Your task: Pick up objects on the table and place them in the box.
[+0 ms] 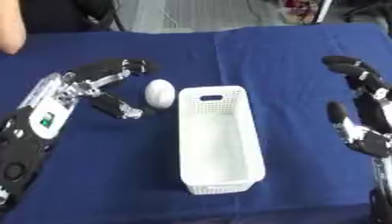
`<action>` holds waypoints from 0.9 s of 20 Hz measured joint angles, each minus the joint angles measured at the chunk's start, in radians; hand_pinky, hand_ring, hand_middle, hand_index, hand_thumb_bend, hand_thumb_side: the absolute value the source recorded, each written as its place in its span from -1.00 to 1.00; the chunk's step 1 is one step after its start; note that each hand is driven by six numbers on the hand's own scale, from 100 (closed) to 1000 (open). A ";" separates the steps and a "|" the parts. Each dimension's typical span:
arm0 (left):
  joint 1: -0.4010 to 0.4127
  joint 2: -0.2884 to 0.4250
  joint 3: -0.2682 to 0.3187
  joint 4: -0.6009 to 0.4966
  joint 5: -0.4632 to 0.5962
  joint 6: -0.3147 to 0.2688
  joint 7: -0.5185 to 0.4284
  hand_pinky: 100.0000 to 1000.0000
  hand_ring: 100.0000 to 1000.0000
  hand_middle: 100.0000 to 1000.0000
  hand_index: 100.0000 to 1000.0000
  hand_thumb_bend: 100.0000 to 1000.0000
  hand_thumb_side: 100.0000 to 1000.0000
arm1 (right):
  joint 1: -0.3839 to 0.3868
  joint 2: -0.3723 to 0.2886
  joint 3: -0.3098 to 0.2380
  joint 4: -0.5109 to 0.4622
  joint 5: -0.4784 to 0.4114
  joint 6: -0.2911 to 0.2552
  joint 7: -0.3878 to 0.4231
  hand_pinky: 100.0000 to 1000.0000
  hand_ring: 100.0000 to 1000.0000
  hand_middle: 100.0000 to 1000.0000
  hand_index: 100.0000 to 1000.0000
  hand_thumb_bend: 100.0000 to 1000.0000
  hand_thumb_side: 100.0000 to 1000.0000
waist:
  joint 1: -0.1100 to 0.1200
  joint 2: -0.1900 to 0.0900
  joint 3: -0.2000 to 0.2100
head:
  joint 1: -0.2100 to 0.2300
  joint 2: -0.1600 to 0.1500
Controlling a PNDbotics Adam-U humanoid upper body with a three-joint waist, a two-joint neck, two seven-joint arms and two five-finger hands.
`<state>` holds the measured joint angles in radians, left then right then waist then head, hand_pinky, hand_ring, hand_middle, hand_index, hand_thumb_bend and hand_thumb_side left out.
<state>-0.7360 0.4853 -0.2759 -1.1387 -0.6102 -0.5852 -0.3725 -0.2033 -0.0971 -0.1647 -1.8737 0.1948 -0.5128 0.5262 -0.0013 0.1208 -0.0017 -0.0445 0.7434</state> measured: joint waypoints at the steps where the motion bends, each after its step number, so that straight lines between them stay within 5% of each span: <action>1: -0.003 -0.003 -0.001 0.005 -0.006 -0.005 0.001 0.49 0.56 0.76 0.94 0.90 0.17 | 0.000 0.000 0.000 0.001 0.000 0.000 0.000 1.00 0.77 0.65 0.66 -0.62 -0.07 | 0.000 0.000 0.000 | 0.000 0.000; 18: -0.043 -0.034 -0.014 0.082 -0.103 -0.068 0.029 0.52 0.58 0.75 0.95 0.94 0.19 | -0.004 0.000 0.005 0.002 -0.008 -0.004 0.008 1.00 0.77 0.65 0.66 -0.65 -0.06 | -0.001 0.010 -0.018 | 0.002 -0.001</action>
<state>-0.7791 0.4512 -0.2899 -1.0572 -0.7127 -0.6536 -0.3439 -0.2078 -0.0971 -0.1592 -1.8719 0.1865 -0.5166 0.5338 -0.0025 0.1307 -0.0194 -0.0430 0.7423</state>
